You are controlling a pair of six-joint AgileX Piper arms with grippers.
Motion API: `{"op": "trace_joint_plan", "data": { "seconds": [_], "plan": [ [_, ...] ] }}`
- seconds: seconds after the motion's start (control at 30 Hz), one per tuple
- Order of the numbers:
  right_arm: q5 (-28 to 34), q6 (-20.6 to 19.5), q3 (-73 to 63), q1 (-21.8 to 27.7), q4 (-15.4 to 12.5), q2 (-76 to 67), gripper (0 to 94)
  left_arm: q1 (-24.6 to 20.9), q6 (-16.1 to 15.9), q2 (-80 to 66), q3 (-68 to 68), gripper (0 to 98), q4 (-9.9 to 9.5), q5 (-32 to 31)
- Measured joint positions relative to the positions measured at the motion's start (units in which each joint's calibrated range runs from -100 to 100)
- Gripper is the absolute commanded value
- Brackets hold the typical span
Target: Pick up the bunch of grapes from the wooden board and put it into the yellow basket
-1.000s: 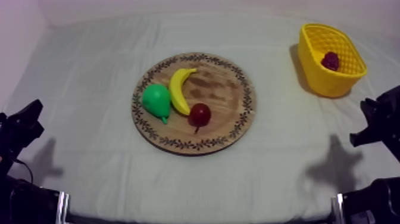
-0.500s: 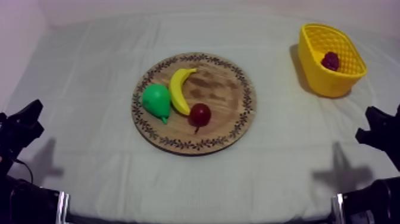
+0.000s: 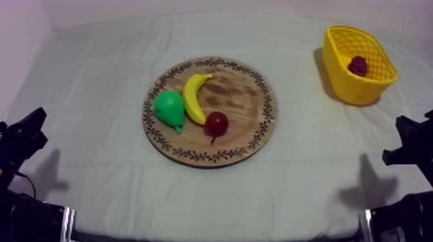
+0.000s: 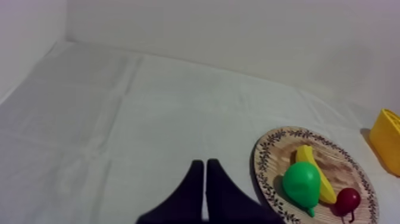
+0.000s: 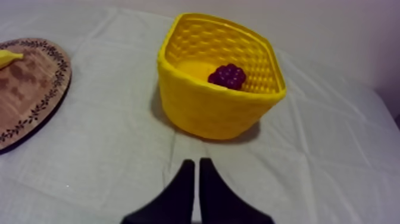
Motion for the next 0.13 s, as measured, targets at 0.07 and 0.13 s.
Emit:
{"op": "trace_joint_plan", "data": {
  "seconds": [0.07,0.13],
  "plan": [
    [0.0,0.0,0.0,0.0,0.0,0.0,0.4,0.0,0.0,0.0,0.0,0.1,0.0,0.0],
    [0.0,0.0,0.0,0.0,0.0,0.0,0.4,0.0,0.0,0.0,0.0,0.1,0.0,0.0]
  ]
}}
